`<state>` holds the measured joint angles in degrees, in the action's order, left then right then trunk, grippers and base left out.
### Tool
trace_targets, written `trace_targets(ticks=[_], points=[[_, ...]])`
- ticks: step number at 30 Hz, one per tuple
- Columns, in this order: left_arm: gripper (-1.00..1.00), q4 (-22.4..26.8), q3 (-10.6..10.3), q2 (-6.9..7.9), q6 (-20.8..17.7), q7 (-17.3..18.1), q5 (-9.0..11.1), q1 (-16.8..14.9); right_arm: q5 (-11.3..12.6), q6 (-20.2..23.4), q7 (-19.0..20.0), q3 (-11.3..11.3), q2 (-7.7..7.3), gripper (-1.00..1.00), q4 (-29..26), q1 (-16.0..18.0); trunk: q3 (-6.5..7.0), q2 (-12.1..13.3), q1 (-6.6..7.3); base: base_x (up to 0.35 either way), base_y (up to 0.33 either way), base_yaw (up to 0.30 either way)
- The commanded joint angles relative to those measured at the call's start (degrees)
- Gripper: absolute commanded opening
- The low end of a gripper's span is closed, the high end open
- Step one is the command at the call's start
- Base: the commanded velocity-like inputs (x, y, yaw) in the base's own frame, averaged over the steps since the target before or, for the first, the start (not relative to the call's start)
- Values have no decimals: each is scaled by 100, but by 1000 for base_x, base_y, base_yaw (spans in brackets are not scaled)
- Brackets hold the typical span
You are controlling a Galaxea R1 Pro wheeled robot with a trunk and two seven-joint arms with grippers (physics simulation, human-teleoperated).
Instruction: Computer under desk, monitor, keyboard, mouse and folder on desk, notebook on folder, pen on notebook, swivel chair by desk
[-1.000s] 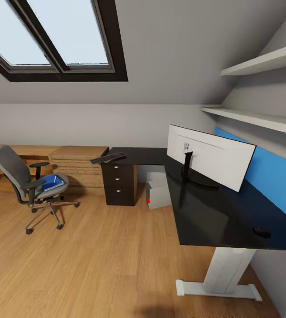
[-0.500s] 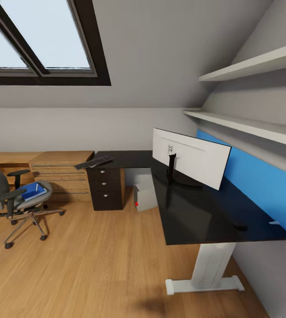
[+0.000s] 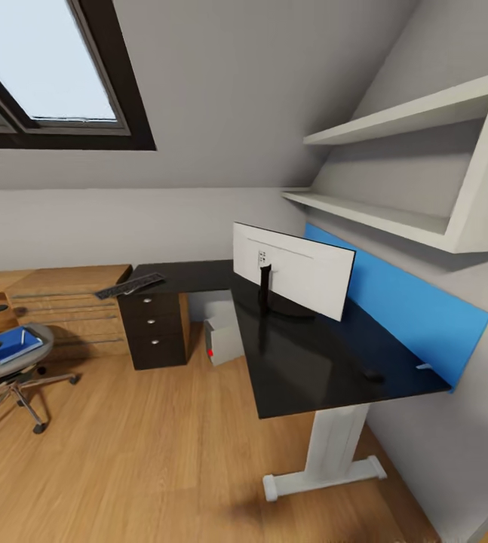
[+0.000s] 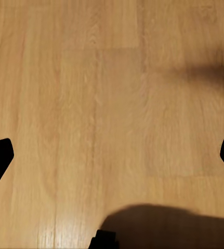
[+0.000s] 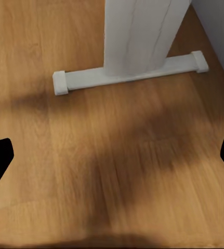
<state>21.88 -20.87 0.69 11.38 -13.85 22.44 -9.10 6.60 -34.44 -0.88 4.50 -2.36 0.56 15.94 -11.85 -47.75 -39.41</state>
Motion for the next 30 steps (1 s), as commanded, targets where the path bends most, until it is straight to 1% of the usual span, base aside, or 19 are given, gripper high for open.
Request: trace_targets(ticks=[1, 8, 14, 18, 20, 21, 25, 26, 28, 29, 30], points=[[100, 4, -49, 6, 18, -38, 43, -3, 51, -17, -9, 50, 1, 100, 6, 6, 11, 36, 22, 0, 0, -268], [100, 3, -42, 17, 16, -38, 49, -4, 50, -43, -8, 51, -1, 100, 32, 6, 137, 316, 176, 0, 0, -234], [100, 8, -38, 46, 18, -38, 50, -3, 67, -51, -35, 42, 10, 100, -38, 6, 245, 557, 307, 0, 0, -31], [100, 9, -35, 86, 15, -38, 54, -3, 95, -33, -59, 18, 14, 100, -245, 6, 316, 717, 395, 0, 0, -12], [100, 9, -34, 103, 14, -38, 54, -3, 133, -22, -94, -7, 15, 100, -455, 6, 352, 798, 439, 0, 0, -6], [100, 9, -33, 114, 14, -38, 56, -4, 215, -14, -187, -61, 15, 100, -770, 6, 370, 838, 461, 0, 0, -3], [100, 9, -32, 126, 14, -38, 55, -2, 434, 17, -465, -166, 14, 100, -1475, 10, 442, 998, 549, 0, 0, -2], [100, 10, -32, 125, 13, -38, 53, -2, 522, 78, -631, -195, 9, 100, -1837, 13, 460, 1038, 571, 0, 0, 0], [100, 10, -32, 125, 10, -38, 52, -3, 581, 205, -796, -214, 4, 100, -2182, 24, 496, 1119, 615, 0, 0, 0], [100, 10, -34, 125, 8, -38, 51, -3, 618, 416, -944, -227, -5, 100, -2481, 41, 514, 1159, 637, 0, 0, 0], [100, 10, -33, 125, 7, -38, 51, -1, 631, 550, -1008, -231, -13, 100, -2610, 57, 532, 1199, 659, 0, 0, 0]])
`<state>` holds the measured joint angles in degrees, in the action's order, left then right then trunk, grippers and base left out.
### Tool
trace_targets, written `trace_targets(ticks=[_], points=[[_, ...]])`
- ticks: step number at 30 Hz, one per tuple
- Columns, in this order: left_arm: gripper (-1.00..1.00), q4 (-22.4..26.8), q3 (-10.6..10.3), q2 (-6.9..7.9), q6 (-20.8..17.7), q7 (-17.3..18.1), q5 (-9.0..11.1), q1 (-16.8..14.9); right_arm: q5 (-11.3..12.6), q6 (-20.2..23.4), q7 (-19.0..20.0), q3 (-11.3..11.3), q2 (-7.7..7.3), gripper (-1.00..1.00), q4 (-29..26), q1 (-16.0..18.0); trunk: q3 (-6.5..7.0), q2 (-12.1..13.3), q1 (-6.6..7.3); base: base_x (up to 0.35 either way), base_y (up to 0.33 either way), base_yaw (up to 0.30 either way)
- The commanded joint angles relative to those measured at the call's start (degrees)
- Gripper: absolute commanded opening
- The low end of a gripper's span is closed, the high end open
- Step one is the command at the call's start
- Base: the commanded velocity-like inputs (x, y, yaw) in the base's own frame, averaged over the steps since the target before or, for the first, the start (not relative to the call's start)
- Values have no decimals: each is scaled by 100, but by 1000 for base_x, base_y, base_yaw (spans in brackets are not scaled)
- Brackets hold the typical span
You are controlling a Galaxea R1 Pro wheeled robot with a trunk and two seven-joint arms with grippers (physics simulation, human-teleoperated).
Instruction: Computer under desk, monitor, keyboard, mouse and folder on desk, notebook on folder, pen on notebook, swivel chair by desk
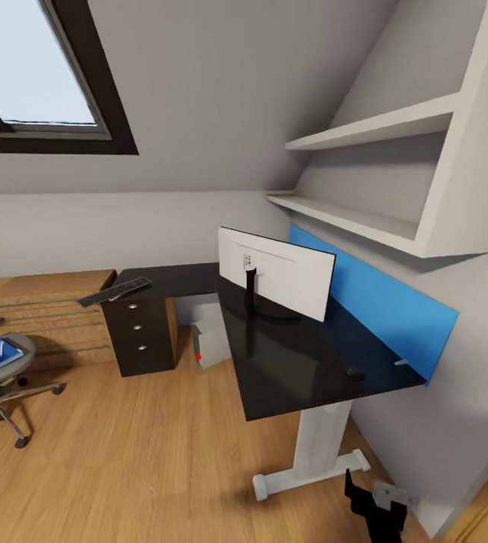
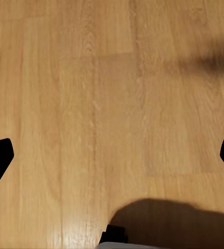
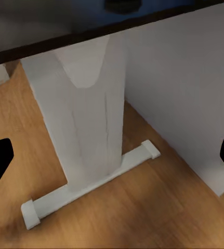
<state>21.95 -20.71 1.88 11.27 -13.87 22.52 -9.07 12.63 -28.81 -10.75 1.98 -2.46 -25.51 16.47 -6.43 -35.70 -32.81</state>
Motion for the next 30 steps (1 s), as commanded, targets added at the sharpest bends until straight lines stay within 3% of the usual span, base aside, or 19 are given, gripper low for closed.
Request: trace_targets(ticks=[1, 2, 3, 5, 15, 18, 23, 30], points=[[100, 2, -48, 5, 18, -37, 42, -5, 39, 138, -78, 18, -14, 100, -118, 31, 8, 34, 21, 0, 0, 0], [100, 2, -48, 5, 17, -37, 42, -6, 50, 303, -125, 13, -33, 100, -219, 71, 26, 74, 43, 0, 0, 0], [100, 2, -52, 5, 16, -37, 42, -5, 71, 844, -217, 4, -94, 100, -442, 323, 26, 74, 43, 0, 0, 0], [100, 2, -53, 5, 16, -37, 42, -6, 85, 1409, -269, -5, -134, 100, -546, 754, 26, 74, 43, 0, 0, 0], [100, 2, -49, 9, 33, -37, 45, -4, 115, 3182, -526, -32, -149, 100, -178, 2455, 26, 74, 43, 0, 0, 0], [100, 2, -48, 10, 39, -33, 43, -5, 251, 3723, -652, -65, -108, 100, -11, 2904, 26, 74, 43, 0, 0, 0], [100, 2, -47, 13, 46, -23, 42, -4, 462, 4273, -734, -67, 50, 100, 66, 3136, 26, 74, 43, 1, 0, 0], [100, 9, -41, 2, 146, -25, 42, -5, 530, 4550, -938, -46, 284, 100, 118, 3225, 26, 74, 43, 110, 0, 0]])
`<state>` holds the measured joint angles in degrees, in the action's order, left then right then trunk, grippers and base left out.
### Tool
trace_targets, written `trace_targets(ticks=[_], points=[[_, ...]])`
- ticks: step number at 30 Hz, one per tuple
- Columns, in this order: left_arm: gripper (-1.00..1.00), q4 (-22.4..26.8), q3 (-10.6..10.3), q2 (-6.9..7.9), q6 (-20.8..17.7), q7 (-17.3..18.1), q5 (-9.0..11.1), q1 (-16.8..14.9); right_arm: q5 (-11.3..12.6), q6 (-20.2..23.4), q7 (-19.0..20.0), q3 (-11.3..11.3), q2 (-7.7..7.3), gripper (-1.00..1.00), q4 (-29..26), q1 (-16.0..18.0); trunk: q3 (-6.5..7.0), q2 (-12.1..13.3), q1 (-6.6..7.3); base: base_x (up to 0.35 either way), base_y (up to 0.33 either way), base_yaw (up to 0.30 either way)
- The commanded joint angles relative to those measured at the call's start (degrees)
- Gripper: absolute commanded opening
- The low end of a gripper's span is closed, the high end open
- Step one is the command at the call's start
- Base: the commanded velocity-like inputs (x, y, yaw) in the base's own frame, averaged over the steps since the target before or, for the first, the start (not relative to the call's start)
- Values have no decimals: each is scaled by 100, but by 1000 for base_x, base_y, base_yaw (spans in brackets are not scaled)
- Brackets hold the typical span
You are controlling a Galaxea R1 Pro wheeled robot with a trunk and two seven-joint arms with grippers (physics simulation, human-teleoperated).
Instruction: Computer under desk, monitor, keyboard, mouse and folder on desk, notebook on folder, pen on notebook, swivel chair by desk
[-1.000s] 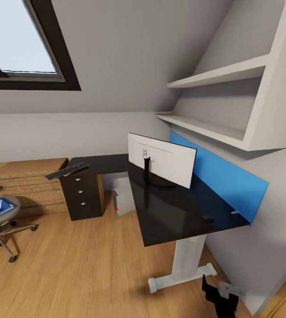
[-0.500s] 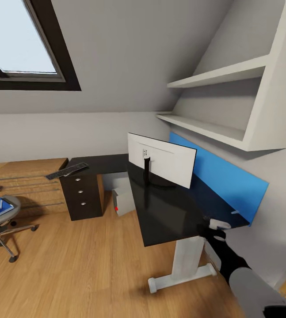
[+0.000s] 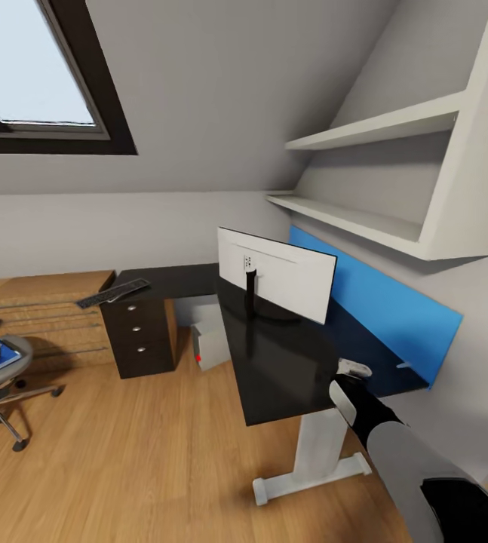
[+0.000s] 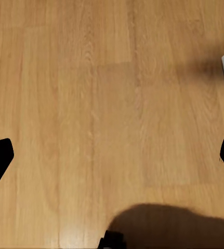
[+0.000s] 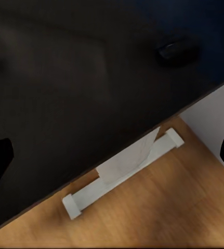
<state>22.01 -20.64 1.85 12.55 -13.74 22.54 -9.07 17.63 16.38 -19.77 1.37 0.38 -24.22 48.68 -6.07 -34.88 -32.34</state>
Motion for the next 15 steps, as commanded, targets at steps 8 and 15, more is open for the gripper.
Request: trace_targets(ticks=[8, 15], points=[[100, -1, -32, -6, 380, -40, 59, -3, 85, 20, -97, -11, 49, 100, -5, 23, -10, -9, -4, 274, 0, 0], [100, -58, -61, -21, 451, -5, 59, -6, 116, -330, -42, -39, 85, 100, 39, 27, -10, -9, -4, 315, 0, 0]])
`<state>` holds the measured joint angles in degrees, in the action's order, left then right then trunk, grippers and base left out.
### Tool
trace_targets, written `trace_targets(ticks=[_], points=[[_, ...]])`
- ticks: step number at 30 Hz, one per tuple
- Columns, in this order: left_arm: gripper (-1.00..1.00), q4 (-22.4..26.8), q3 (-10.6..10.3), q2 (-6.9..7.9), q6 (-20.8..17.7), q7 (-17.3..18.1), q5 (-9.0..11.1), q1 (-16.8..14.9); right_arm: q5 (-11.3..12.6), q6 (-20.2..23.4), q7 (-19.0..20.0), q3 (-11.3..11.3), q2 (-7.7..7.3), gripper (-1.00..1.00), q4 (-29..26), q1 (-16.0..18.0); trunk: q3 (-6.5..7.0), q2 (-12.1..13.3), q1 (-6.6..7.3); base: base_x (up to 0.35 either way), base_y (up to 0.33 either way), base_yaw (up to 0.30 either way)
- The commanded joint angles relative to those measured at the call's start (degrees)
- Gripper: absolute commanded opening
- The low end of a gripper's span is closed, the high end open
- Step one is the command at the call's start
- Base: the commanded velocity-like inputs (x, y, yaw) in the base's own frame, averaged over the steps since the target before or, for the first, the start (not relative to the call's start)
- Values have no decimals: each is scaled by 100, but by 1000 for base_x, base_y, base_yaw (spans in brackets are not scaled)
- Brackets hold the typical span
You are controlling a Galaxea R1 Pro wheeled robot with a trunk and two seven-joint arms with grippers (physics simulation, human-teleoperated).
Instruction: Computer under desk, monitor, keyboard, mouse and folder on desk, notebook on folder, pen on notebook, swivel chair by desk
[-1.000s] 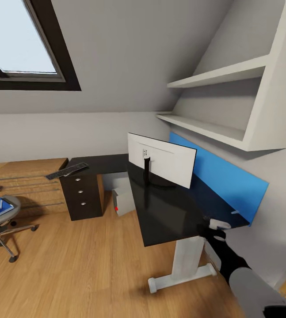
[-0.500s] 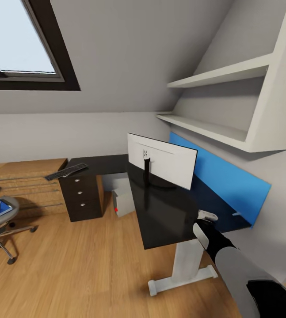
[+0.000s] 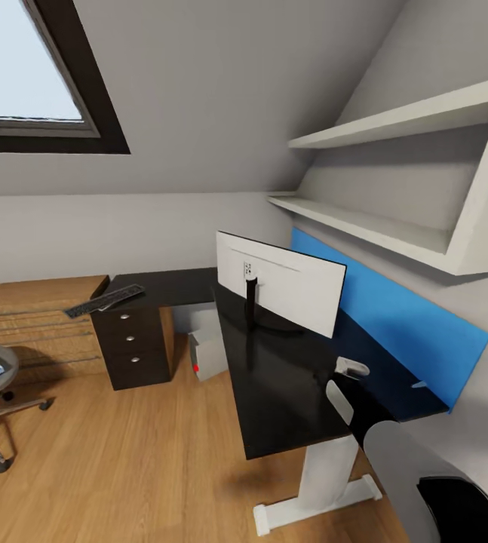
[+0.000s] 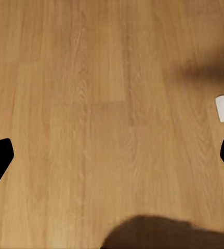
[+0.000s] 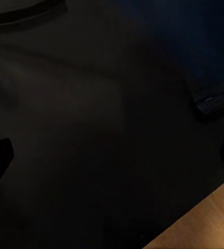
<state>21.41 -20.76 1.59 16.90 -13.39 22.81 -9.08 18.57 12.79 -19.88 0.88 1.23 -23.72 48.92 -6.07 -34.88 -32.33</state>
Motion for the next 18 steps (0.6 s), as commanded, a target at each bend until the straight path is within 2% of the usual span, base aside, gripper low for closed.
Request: trace_targets(ticks=[1, 11, 18], points=[[100, -14, -53, 4, 18, -39, 30, -5, 23, 3, -32, 10, 2, 100, 1, 1, -10, -8, -5, 319, 0, 0], [100, -75, -7, 8, 38, -58, 46, -3, 20, -117, -44, 8, -46, 100, 270, 1, -10, -8, -5, 317, -6, 0], [100, -83, 188, 3, 52, -38, 108, -4, 19, -158, -171, 8, -257, 100, 393, 0, -10, -8, -5, 148, -10, 0]])
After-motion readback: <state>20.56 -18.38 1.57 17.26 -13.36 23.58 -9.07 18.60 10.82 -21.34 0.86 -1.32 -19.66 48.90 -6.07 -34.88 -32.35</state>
